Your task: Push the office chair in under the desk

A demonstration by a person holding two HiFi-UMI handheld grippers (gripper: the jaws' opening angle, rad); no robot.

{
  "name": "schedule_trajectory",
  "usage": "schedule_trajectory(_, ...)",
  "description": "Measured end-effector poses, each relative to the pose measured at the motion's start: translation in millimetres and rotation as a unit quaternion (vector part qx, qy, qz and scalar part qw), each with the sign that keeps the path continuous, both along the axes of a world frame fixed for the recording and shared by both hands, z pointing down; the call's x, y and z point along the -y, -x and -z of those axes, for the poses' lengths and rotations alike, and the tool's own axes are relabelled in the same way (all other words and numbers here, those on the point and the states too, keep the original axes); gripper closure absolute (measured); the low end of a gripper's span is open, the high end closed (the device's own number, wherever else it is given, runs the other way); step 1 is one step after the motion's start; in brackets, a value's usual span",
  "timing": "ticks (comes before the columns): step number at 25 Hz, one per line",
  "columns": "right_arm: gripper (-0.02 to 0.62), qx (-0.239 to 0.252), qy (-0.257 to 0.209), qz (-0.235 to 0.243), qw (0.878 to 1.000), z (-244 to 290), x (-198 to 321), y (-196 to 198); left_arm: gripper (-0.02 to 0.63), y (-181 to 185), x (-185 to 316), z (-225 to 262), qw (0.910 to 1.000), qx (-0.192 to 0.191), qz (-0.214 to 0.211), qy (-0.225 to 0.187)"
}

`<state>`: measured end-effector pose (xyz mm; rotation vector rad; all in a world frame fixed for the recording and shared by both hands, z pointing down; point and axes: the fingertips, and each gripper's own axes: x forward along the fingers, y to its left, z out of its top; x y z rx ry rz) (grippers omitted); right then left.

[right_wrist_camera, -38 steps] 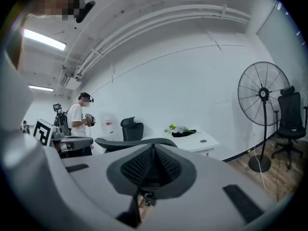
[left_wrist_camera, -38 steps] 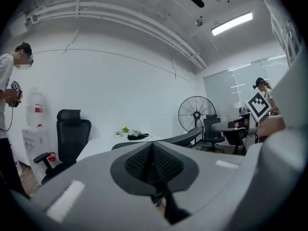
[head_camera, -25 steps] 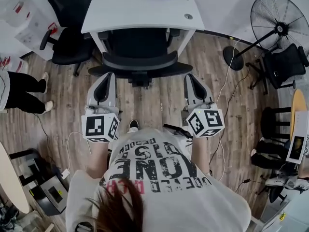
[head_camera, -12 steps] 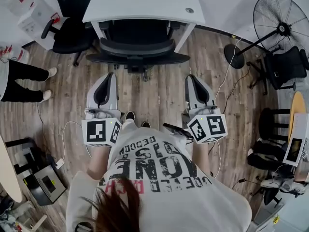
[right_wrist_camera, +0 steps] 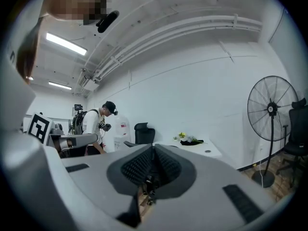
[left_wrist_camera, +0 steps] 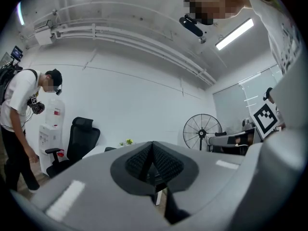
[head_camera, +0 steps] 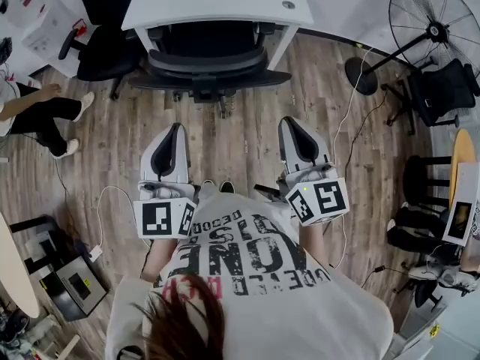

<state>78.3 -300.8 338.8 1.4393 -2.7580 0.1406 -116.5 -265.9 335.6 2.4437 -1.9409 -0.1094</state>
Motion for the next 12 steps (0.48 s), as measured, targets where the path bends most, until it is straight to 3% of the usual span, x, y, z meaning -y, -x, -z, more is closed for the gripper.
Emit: schedule_trajectory(12,0.571,-0.002,0.010,0.002,1.000,2.9,13.0,37.7,0.594,28.6,16.9,-2.4,0.9997,0.021,-0.001,0.011)
